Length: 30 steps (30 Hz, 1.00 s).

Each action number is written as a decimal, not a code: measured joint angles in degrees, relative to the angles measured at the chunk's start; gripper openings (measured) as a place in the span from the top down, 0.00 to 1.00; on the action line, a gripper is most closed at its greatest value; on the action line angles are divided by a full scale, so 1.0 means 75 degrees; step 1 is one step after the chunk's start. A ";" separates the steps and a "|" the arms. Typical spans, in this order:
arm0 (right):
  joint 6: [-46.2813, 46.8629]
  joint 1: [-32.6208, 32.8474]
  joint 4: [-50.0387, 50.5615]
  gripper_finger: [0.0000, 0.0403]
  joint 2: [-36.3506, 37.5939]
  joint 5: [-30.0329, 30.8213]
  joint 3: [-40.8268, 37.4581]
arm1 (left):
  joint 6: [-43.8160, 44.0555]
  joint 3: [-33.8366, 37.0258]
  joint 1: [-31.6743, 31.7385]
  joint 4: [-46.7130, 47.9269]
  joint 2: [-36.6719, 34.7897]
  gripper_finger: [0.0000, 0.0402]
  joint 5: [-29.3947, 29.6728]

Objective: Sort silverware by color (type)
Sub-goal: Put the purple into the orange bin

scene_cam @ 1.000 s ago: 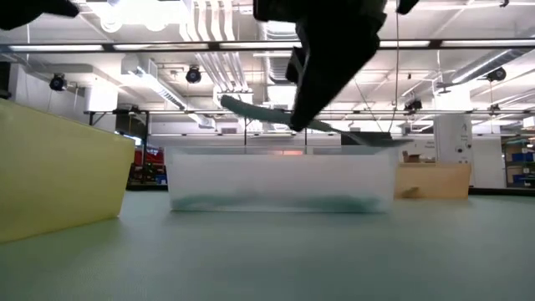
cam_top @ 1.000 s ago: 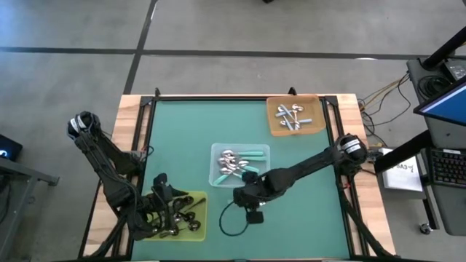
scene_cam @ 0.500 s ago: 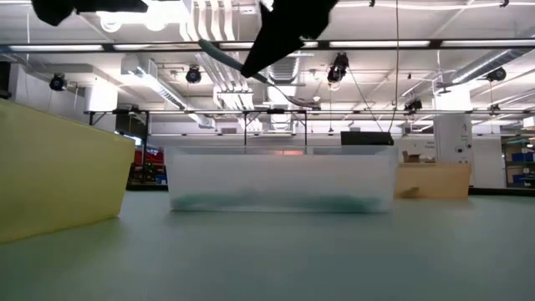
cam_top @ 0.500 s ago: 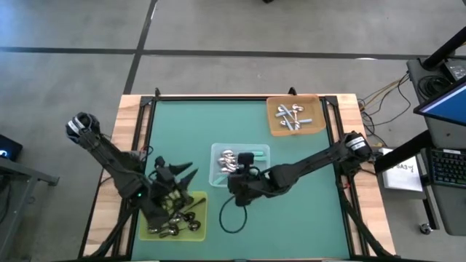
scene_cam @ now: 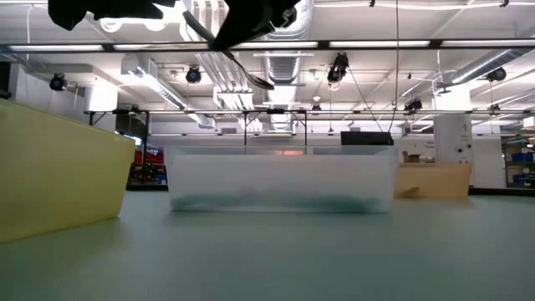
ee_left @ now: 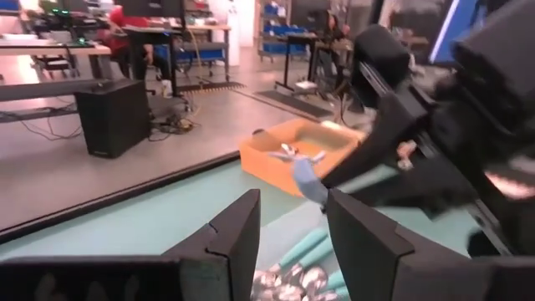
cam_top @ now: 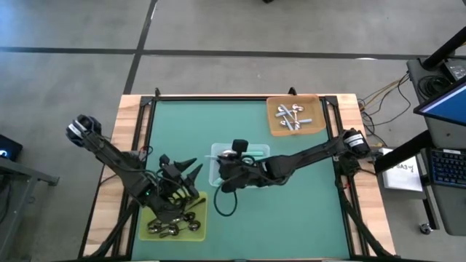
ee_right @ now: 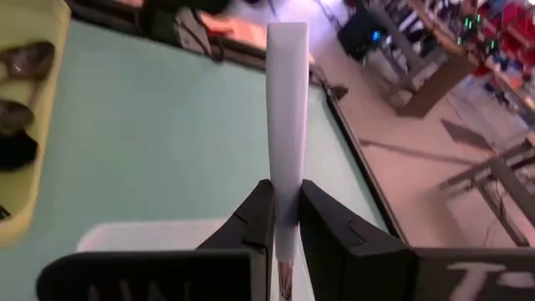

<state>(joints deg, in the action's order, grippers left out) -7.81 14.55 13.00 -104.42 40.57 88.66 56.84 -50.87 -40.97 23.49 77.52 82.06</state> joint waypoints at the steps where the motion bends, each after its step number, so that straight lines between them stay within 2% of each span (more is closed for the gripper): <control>1: -0.0114 0.0007 -0.0155 0.92 0.0000 -0.0008 0.0000 | -0.0007 0.0000 0.0015 -0.0138 0.0023 0.69 0.0099; 11: -0.0889 0.0002 -0.0864 0.92 0.0000 -0.0001 0.0006 | -0.0110 0.0000 0.0329 -0.0973 0.0116 0.69 0.0372; 19: -0.1337 -0.0004 -0.0865 0.92 0.0000 -0.0039 0.0006 | -0.0113 0.0000 0.0709 -0.1339 0.0116 0.71 -0.0075; 25: -0.1831 -0.0004 -0.0924 0.92 0.0000 -0.0061 0.0006 | -0.0113 -0.0003 0.0965 -0.1401 0.0116 0.80 -0.0674; 30: -0.1982 -0.0014 -0.0964 0.92 -0.0002 -0.0042 0.0006 | -0.0108 -0.0022 0.1034 -0.1470 0.0104 0.93 -0.0760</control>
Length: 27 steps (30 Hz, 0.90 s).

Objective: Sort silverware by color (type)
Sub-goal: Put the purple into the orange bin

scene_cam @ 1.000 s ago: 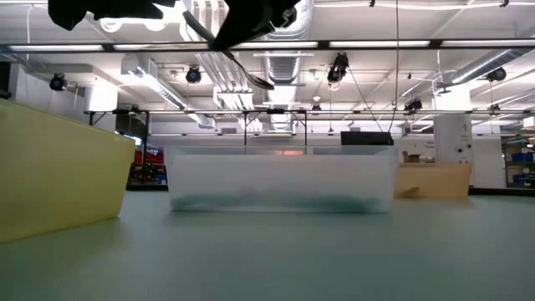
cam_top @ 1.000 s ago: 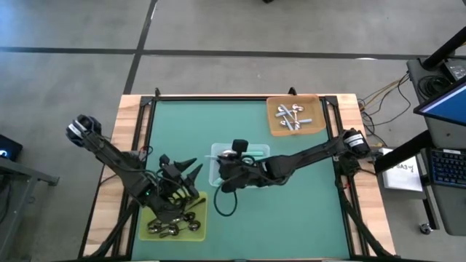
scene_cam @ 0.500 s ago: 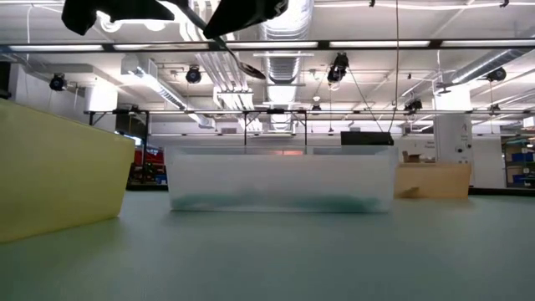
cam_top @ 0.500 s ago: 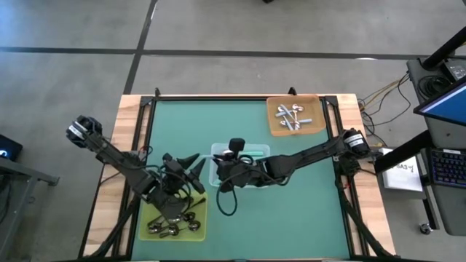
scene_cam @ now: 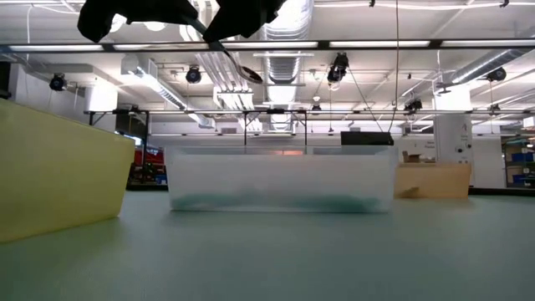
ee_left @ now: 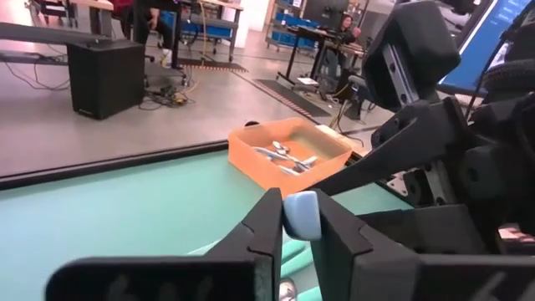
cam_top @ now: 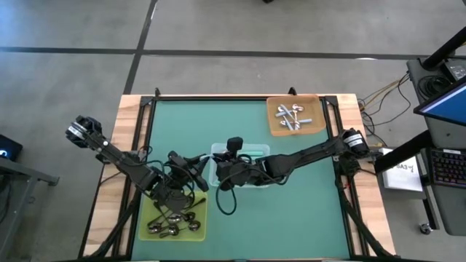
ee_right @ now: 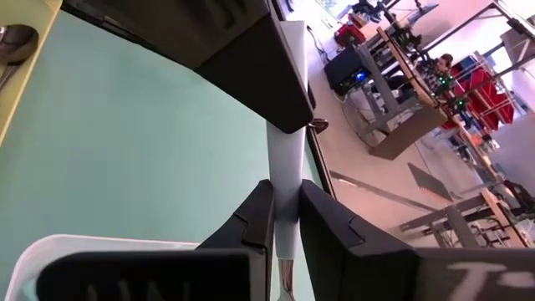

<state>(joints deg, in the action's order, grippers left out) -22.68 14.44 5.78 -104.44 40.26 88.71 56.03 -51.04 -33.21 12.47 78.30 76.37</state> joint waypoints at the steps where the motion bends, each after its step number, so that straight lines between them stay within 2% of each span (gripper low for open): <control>1: -0.0007 -0.0001 -0.0002 0.92 -0.0004 0.0001 0.0000 | -0.0002 -0.0001 0.0000 0.0016 0.0000 0.94 -0.0008; 7: 0.0012 0.0002 0.0051 0.91 -0.0004 0.0031 0.0000 | -0.0287 0.0002 0.0001 0.0007 -0.0039 0.94 -0.0206; 18: 0.0917 0.0025 0.1545 0.74 0.0398 0.0013 0.0018 | -0.0545 0.0040 0.0163 0.0093 -0.0085 0.94 -0.0269; 24: 0.1629 0.0010 0.2024 0.72 0.0564 -0.0014 0.0017 | -0.0609 0.0037 0.0251 0.0052 -0.0117 0.94 -0.0271; 27: 0.1647 -0.0031 0.1972 0.72 0.0481 -0.0324 0.0012 | -0.0611 0.0037 0.0251 -0.0091 -0.0117 0.94 -0.0351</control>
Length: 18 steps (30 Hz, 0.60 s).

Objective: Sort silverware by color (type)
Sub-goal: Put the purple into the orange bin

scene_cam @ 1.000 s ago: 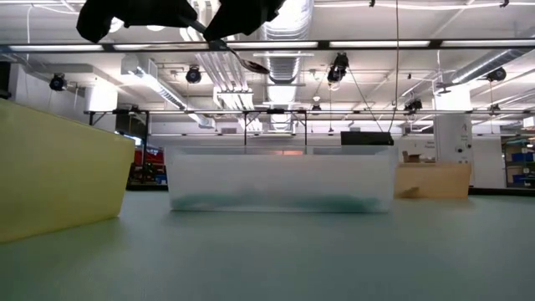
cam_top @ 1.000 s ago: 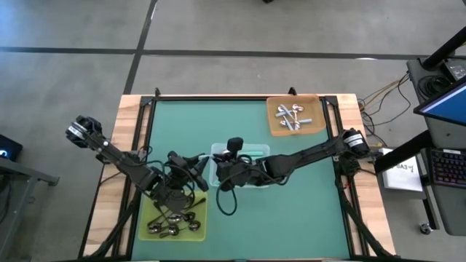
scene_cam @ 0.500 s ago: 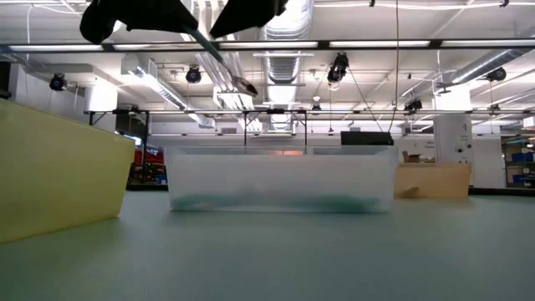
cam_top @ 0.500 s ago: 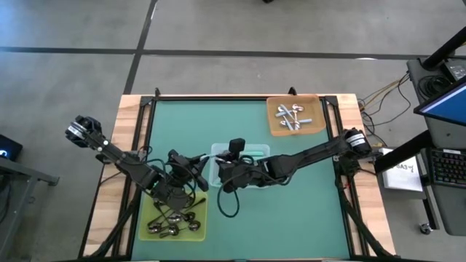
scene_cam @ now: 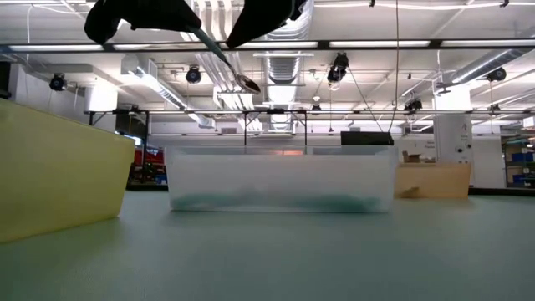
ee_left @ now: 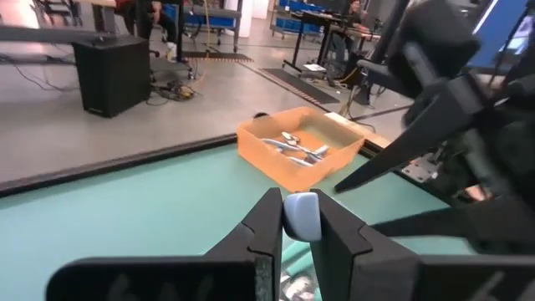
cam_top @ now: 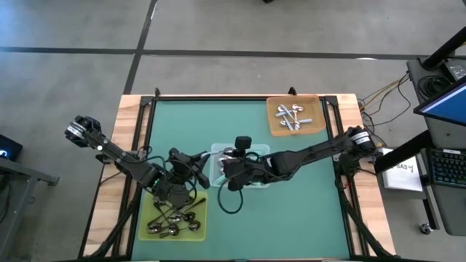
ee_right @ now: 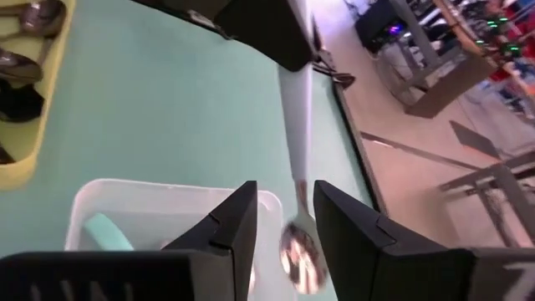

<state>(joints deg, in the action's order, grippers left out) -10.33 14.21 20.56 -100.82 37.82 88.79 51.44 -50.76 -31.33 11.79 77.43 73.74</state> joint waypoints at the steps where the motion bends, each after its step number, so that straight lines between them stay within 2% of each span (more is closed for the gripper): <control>1: 0.0003 -0.0004 -0.0041 0.72 -0.0017 -0.0108 0.0000 | -0.0002 -0.0001 0.0000 -0.0089 0.0000 0.94 -0.0075; 7: -0.0022 -0.0130 -0.0261 0.72 -0.0180 -0.0196 -0.0003 | -0.0338 -0.0012 0.0000 -0.0690 0.0000 0.94 -0.0558; 13: -0.0023 -0.0336 -0.0311 0.73 -0.0223 -0.0185 -0.0006 | -0.1265 -0.0017 -0.0006 -0.1563 -0.0015 0.94 -0.0788; 16: -0.0021 -0.0384 -0.0325 0.78 -0.0223 -0.0187 -0.0006 | -0.1536 -0.0017 0.0015 -0.1683 -0.0015 0.94 -0.0774; 18: -0.0034 -0.0401 -0.0321 0.85 -0.0227 -0.0195 -0.0006 | -0.1591 -0.0017 0.0037 -0.1696 -0.0012 0.94 -0.0760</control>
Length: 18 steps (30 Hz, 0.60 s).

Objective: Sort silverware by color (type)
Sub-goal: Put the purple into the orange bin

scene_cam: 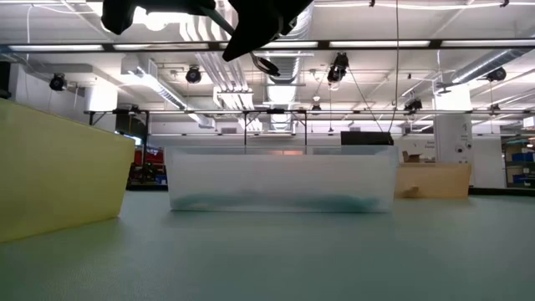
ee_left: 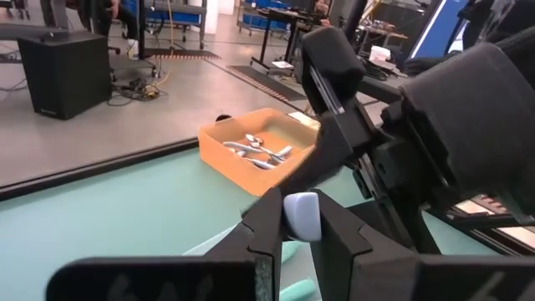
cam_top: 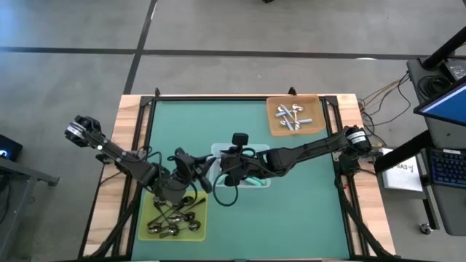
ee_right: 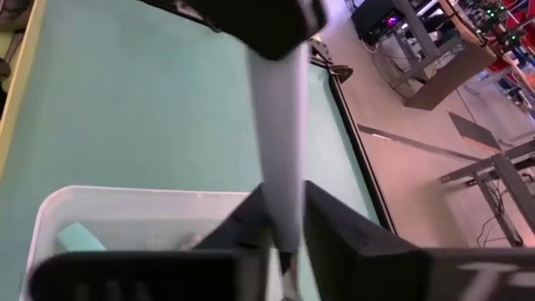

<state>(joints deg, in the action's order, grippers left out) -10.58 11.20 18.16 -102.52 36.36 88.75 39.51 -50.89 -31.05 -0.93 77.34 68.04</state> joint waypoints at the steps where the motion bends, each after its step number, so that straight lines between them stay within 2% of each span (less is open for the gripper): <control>1: -0.0041 0.0000 0.0009 0.90 -0.0002 -0.0001 0.0000 | -0.0003 0.0000 0.0013 -0.0004 0.0000 0.94 0.0001; 3: -0.0138 0.0006 0.0064 0.96 -0.0002 -0.0024 0.0000 | -0.0009 0.0000 0.0029 -0.0006 0.0000 0.94 -0.0014; 6: -0.0140 -0.0009 0.0153 0.97 -0.0002 -0.0025 0.0000 | -0.0176 0.0000 0.0047 -0.0011 0.0003 0.94 -0.0042; 8: -0.0156 -0.0046 0.0236 0.97 0.0032 -0.0062 0.0000 | -0.0207 0.0000 0.0066 -0.0011 0.0006 0.91 -0.0068; 15: -0.0007 -0.0465 0.1094 0.97 0.0397 -0.0026 -0.0006 | -0.0995 0.0000 0.0091 0.0004 0.0009 0.57 -0.0010; 18: -0.0057 -0.0901 0.1978 0.97 0.0637 -0.0050 -0.0006 | -0.1262 0.0000 0.0091 -0.0055 0.0009 0.48 -0.0010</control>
<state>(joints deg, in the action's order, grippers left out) -11.01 4.44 32.99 -97.75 35.99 88.71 30.04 -50.89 -30.37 -1.34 77.41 67.96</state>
